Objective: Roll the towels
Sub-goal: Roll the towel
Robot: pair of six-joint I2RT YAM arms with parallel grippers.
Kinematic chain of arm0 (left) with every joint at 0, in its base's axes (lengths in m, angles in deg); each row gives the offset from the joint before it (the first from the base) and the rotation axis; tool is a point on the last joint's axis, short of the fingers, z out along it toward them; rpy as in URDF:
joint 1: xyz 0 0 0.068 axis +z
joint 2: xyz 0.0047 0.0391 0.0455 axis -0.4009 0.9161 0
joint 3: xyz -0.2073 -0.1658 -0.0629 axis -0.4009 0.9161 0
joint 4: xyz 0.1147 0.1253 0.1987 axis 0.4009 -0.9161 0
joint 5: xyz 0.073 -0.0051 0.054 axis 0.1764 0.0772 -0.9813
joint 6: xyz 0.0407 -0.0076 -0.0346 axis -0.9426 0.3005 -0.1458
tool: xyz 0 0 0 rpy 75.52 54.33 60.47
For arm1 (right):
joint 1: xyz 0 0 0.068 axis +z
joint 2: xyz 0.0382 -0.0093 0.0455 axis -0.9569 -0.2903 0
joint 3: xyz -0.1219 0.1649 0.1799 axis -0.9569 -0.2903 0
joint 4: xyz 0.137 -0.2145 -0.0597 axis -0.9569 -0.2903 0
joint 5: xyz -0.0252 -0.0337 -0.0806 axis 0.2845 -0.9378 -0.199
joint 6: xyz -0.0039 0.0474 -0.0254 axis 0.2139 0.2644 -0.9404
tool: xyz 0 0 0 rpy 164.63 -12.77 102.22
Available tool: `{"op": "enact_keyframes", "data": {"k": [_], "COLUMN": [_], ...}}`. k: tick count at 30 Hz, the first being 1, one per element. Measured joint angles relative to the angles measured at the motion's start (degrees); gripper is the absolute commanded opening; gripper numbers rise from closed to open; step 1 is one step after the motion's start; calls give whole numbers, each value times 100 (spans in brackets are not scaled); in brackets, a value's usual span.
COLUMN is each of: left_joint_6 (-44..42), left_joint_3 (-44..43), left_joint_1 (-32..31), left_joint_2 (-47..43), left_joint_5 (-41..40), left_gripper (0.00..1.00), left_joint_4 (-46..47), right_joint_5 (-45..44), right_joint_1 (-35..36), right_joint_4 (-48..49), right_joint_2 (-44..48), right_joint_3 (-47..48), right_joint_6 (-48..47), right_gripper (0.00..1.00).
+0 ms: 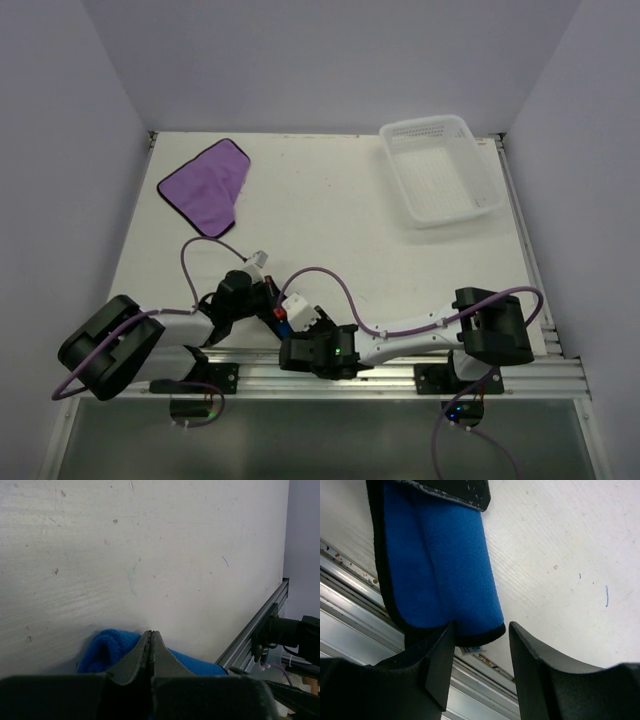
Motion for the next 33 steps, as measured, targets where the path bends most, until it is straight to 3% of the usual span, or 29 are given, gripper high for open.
{"op": "enact_keyframes", "data": {"k": [6,13,23,33], "left_joint_6": [-2,-50,-98,-116], "left_joint_3": [-9,-57,-192,-503], "left_joint_1": [0,0,0,-2], "left_joint_2": [-7,-13,-7,474], "left_joint_5": [0,0,-2,120], "left_gripper": [0,0,0,0], "left_joint_4": [-24,-114,-348,-354], "right_joint_5": [138,-2,-988,-2264], "right_joint_1": [4,37,673,1513], "right_joint_4": [251,238,72,-874], "right_joint_2": [0,-63,-531,-1993], "right_joint_3": [-177,-164,33,977], "right_joint_6": [-48,-153,-389,-664], "right_gripper": [36,0,0,0]}}
